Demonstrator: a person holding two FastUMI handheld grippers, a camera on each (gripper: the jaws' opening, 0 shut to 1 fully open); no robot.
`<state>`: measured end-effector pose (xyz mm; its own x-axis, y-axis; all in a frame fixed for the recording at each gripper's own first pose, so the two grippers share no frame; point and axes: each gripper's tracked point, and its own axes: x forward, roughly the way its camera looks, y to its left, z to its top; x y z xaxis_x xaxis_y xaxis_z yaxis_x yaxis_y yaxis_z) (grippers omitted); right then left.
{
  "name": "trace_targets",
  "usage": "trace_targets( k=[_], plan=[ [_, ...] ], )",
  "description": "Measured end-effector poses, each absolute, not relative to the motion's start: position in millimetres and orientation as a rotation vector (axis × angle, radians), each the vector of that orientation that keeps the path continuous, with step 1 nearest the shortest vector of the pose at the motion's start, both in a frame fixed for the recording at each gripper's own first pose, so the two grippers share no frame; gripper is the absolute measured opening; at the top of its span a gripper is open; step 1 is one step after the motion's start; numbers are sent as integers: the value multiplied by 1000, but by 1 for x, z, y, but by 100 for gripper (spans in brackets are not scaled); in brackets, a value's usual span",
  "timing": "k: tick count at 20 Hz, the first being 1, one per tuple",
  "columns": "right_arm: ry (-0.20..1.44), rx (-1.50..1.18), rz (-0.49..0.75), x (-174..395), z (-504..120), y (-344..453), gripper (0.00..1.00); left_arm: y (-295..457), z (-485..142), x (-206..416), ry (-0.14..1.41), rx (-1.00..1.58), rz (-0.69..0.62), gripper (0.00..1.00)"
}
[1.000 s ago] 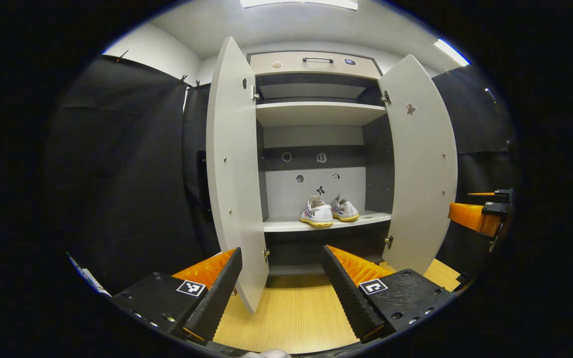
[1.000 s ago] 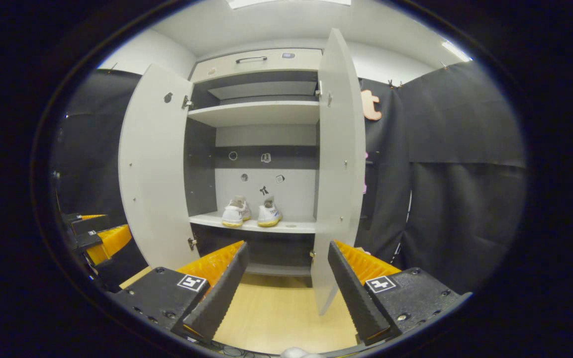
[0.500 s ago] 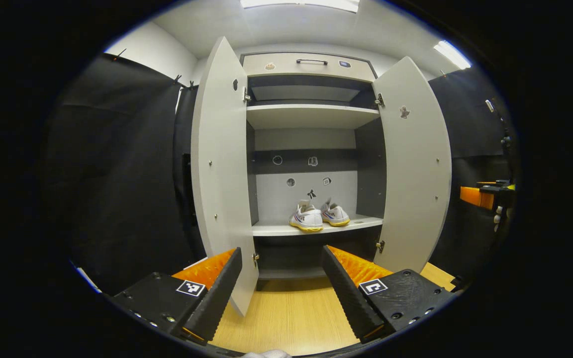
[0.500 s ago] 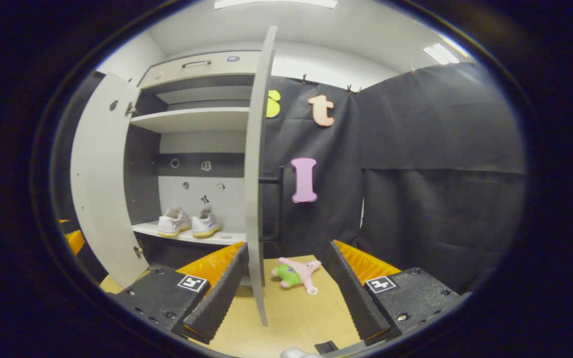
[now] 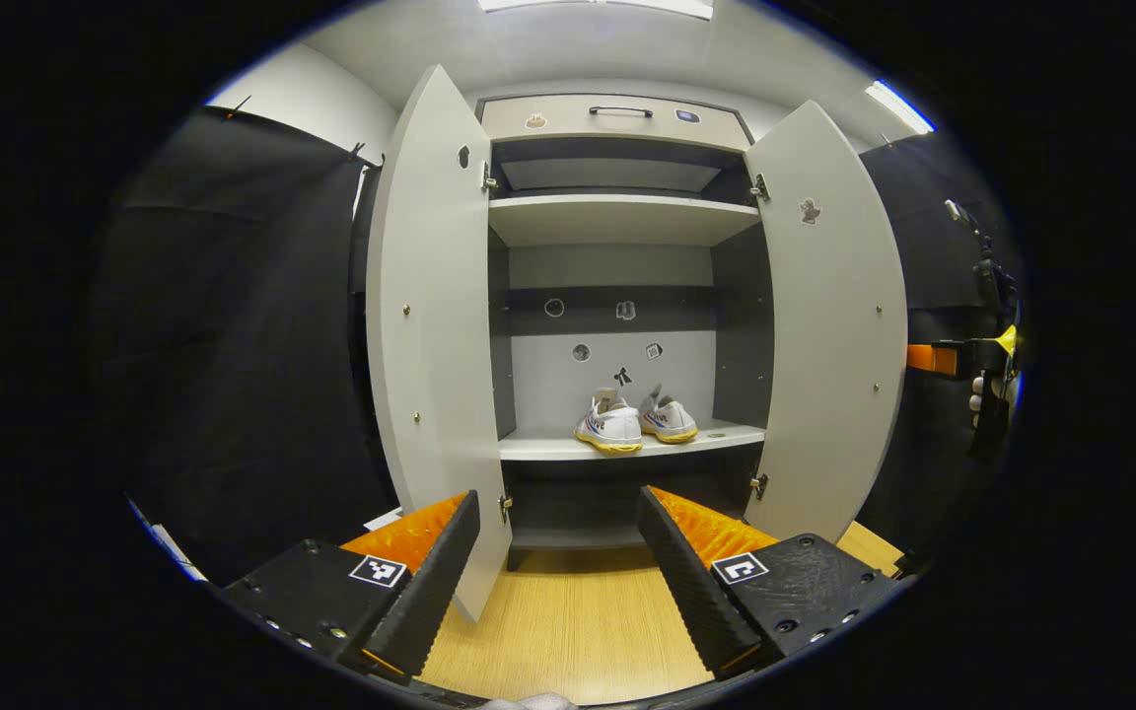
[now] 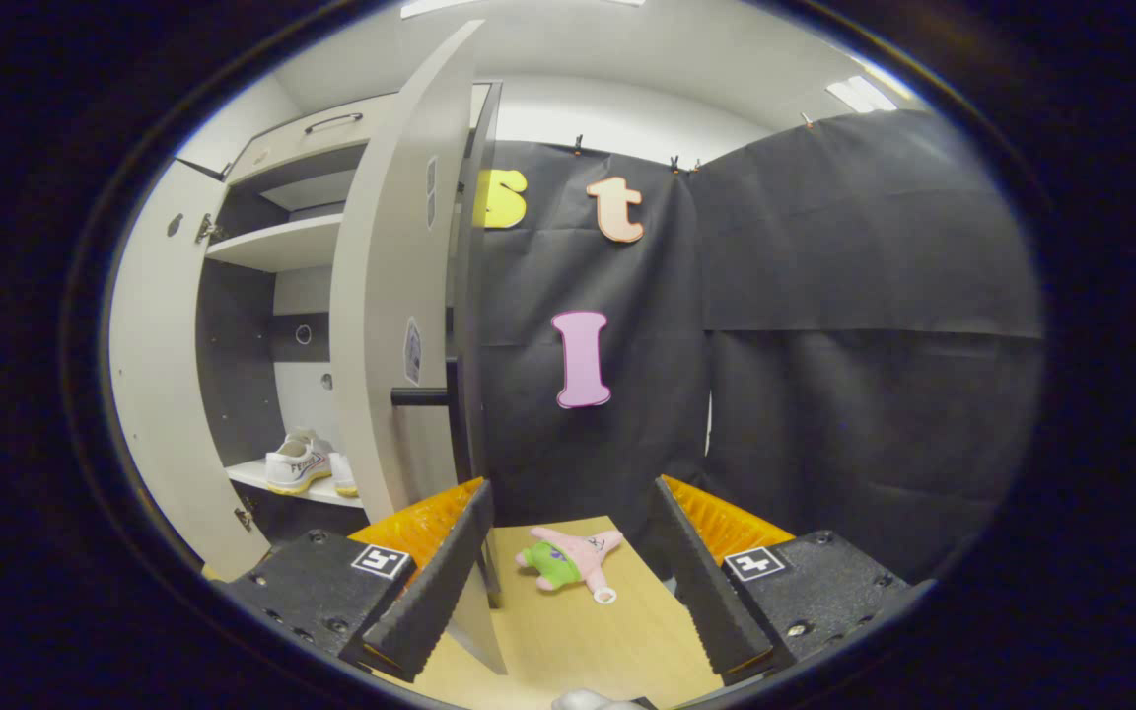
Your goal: Grab one shoe with the right hand and put it into the shoe cabinet, grab the other shoe with the left hand and put it into the shoe cabinet; then close the right door with the right hand and the left door with the left hand.
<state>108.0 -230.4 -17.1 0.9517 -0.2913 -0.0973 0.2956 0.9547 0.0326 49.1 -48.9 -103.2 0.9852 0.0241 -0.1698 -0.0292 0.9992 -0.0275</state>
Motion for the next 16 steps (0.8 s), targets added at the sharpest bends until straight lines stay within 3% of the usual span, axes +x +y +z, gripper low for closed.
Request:
trace_targets(
  k=[6,7,8,16],
  plan=[
    [79,-17,-247,116,-13,-219,92,-49,-108,51,182,-18,31,96],
    [82,-8,-240,116,-13,-215,85,-50,-108,51,183,-18,31,96],
    [86,2,-227,116,-13,-209,92,-51,-107,52,182,-20,28,96],
    [88,14,-119,121,-16,-151,92,-40,-105,47,182,-4,42,96]
  ],
)
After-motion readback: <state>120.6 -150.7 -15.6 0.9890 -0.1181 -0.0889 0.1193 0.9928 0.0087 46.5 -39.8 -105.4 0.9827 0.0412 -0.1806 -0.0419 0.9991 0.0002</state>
